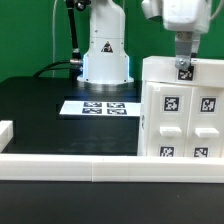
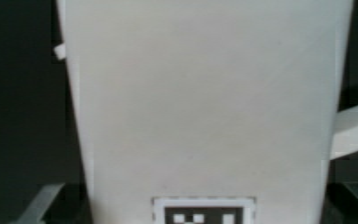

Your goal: Assemble cabinet

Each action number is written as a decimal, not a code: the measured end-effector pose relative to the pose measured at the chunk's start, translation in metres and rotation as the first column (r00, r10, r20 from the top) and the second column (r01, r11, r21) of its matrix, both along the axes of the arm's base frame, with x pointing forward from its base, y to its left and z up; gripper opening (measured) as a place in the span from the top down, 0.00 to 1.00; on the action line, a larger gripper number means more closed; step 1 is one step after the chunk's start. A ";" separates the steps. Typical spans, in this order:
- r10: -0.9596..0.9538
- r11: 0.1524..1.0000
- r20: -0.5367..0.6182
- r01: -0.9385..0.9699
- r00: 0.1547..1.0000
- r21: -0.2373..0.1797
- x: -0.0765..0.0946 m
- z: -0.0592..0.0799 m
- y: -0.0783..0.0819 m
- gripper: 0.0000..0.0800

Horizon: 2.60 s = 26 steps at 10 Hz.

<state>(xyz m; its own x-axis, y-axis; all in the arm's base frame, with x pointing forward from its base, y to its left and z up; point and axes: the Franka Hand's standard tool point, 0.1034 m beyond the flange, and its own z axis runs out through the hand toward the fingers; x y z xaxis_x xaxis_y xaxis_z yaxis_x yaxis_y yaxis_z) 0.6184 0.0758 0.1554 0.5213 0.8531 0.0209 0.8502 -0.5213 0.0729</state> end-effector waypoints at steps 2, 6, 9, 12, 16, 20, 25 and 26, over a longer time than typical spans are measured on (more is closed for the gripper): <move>-0.177 0.984 0.002 0.177 0.984 0.014 0.000 0.000 0.000 0.31; -0.647 0.761 -0.008 0.646 0.763 0.061 -0.005 -0.002 0.002 0.31; -0.839 0.540 -0.012 0.835 0.544 0.105 -0.001 -0.001 0.003 0.31; -0.935 0.347 -0.033 0.930 0.353 0.117 -0.001 0.000 0.003 0.31; -0.997 -0.032 -0.072 0.993 -0.024 0.111 -0.004 -0.001 0.005 0.31; -0.839 -0.541 -0.132 0.835 -0.527 0.099 -0.010 0.000 0.014 0.31; -0.438 -0.897 -0.181 0.442 -0.881 0.017 -0.011 0.000 0.015 0.31; -0.383 -0.922 -0.182 0.388 -0.906 0.006 -0.011 0.000 0.014 0.31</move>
Offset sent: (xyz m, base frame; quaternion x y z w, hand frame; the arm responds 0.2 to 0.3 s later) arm -0.0146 -0.0016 -0.0110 -0.0027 0.0142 0.3543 0.9350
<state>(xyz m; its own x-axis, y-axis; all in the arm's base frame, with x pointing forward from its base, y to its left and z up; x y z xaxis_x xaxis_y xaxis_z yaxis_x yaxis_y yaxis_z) 0.6077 0.0903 0.1551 -0.1446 -0.9870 -0.0694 -0.9848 0.1504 -0.0866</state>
